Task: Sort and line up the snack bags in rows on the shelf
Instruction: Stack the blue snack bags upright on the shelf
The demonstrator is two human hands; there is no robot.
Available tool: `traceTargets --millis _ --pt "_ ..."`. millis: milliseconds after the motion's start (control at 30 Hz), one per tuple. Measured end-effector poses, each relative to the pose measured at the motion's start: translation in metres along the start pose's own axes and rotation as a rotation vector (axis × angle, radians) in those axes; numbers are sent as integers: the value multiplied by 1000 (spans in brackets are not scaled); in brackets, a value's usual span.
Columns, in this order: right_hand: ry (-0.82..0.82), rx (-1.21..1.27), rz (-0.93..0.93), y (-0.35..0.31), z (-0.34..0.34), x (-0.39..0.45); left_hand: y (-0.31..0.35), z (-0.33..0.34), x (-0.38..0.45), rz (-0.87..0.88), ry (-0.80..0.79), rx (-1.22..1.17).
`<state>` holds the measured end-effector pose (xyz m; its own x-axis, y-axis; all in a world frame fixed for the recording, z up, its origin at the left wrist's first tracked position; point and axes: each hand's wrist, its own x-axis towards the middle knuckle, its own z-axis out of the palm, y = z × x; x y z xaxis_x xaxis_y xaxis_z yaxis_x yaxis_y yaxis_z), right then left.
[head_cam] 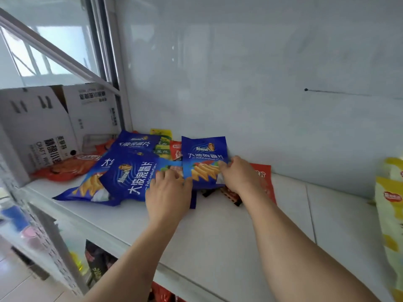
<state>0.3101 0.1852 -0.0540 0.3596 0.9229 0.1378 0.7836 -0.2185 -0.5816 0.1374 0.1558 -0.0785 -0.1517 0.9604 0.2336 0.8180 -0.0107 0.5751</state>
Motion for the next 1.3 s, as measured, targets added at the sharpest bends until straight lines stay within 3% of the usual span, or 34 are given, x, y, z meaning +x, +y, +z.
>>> traceTargets --millis 133,367,500,767,867,1067,1200,1300 --pt "-70 -33 123 -9 20 18 -19 9 5 19 59 168" --pt "-108 -123 175 -25 45 16 -52 0 35 149 -11 220" --pt "-169 35 170 -30 57 18 -75 -8 53 224 -16 287" --pt "147 436 197 -43 59 -6 -105 -26 80 95 -12 298" --pt "144 589 251 -44 60 -14 -112 -30 84 53 -79 248" --pt "143 535 280 -47 69 -21 -119 -37 84 22 -133 221" --pt "131 525 260 -50 70 -22 -117 -39 85 140 -80 212" --pt "134 572 298 -49 74 -20 -115 -40 83 220 -45 28"
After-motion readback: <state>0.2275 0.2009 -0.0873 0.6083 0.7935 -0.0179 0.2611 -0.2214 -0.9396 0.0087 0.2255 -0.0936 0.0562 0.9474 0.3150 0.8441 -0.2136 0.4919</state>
